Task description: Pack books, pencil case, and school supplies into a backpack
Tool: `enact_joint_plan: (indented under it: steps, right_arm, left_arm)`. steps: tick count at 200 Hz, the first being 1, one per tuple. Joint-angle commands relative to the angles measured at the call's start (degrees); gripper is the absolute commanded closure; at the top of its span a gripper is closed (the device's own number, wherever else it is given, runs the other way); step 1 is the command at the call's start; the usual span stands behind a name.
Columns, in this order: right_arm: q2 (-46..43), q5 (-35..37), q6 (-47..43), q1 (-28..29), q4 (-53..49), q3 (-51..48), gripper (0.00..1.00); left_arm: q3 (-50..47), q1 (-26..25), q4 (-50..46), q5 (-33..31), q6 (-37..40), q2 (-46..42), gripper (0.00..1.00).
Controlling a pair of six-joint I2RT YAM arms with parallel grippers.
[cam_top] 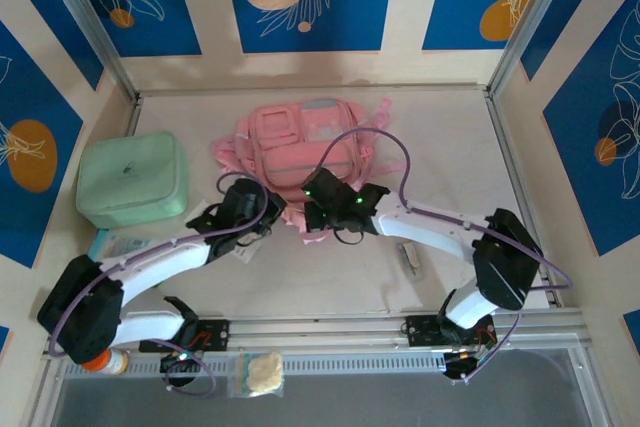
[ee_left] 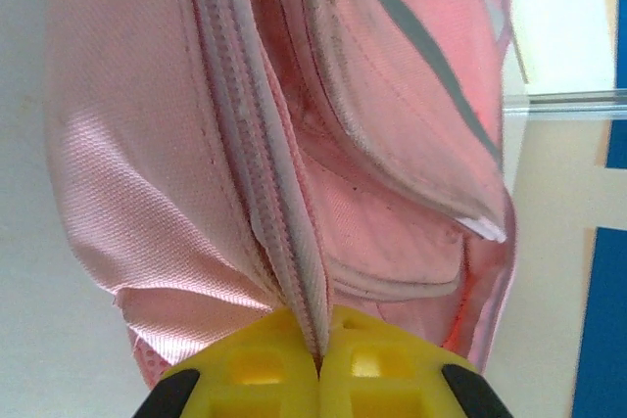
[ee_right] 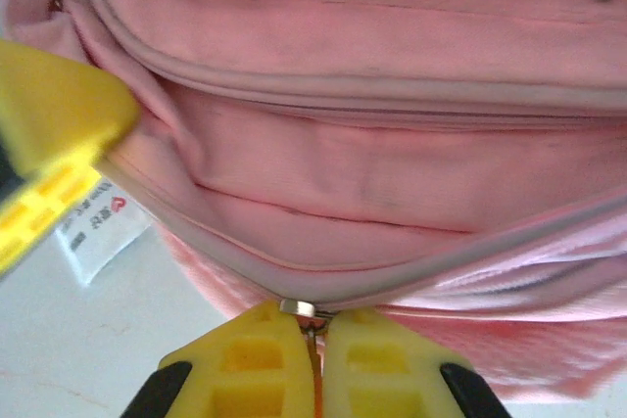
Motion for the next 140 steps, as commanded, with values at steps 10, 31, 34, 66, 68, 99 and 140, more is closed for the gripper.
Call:
enact_joint_plan:
  steps: [10, 31, 34, 66, 68, 99, 140]
  right_arm:
    - [-5.43, 3.17, -2.49, -5.64, -12.80, -5.75, 1.00]
    - [-5.32, 2.21, -5.49, -7.30, -13.00, -5.65, 1.00]
    - [-5.18, 2.49, -5.71, -7.36, -13.12, -5.45, 1.00]
    - [-4.17, 1.63, -7.17, -11.63, -12.25, -4.98, 1.00]
    - [-4.38, 1.02, -7.22, -12.09, -11.91, -5.15, 1.00]
    - [-4.43, 0.66, -9.06, -14.89, -9.21, -5.41, 1.00]
    - [-2.07, -8.77, -10.59, -7.72, -2.82, -1.27, 1.00]
  left_arm:
    - [0.61, 13.16, -6.59, -0.50, 10.03, -1.89, 1.00]
    - [1.01, 15.20, -5.92, 1.13, 11.90, -1.69, 1.00]
    - [1.21, 15.47, -6.06, 1.26, 12.13, -1.53, 1.00]
    - [3.12, 20.08, -7.27, 3.30, 14.86, -0.42, 1.00]
    - [3.27, 20.40, -7.20, 3.51, 15.09, -0.36, 1.00]
    - [6.54, 25.51, -8.62, 6.67, 19.29, 2.83, 1.00]
    - [12.08, 28.28, -1.65, 13.91, 23.19, 10.82, 1.00]
